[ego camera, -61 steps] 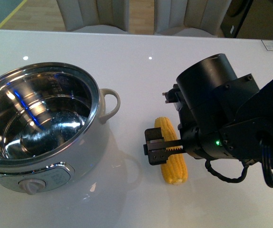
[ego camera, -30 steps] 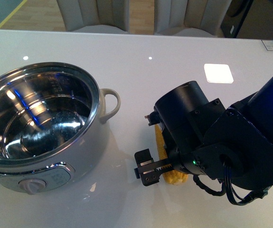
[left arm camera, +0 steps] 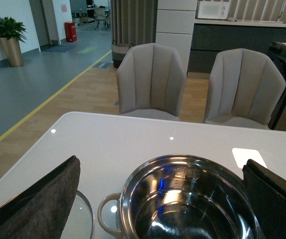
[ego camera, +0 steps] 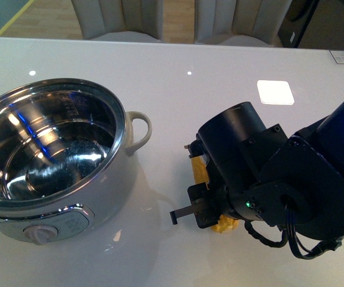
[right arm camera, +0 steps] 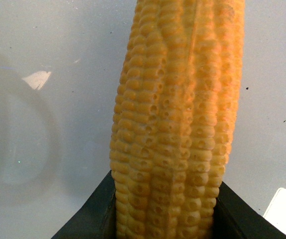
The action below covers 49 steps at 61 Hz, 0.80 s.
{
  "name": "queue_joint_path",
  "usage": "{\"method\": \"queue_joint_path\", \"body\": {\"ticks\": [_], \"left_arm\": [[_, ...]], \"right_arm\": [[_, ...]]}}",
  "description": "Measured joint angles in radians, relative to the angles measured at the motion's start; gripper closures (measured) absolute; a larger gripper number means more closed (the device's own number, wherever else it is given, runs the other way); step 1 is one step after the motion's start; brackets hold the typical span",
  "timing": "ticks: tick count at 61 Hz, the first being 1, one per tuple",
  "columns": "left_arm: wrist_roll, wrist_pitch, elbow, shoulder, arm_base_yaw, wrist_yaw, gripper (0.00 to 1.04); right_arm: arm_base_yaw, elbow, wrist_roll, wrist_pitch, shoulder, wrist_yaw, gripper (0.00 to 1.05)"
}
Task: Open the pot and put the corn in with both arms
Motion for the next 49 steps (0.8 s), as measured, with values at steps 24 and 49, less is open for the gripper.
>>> {"method": "queue_joint_path", "body": {"ticks": [24,49], "left_arm": [[0.000,0.000,0.000,0.000,0.000,0.000,0.07],[0.000,0.000,0.000,0.000,0.000,0.000,0.07]], "right_arm": [[-0.090,0.004,0.160,-0.018,-0.250,-0.073,0.81],[0.000,0.304,0.398,-0.143,-0.254,-0.209,0.82]]}}
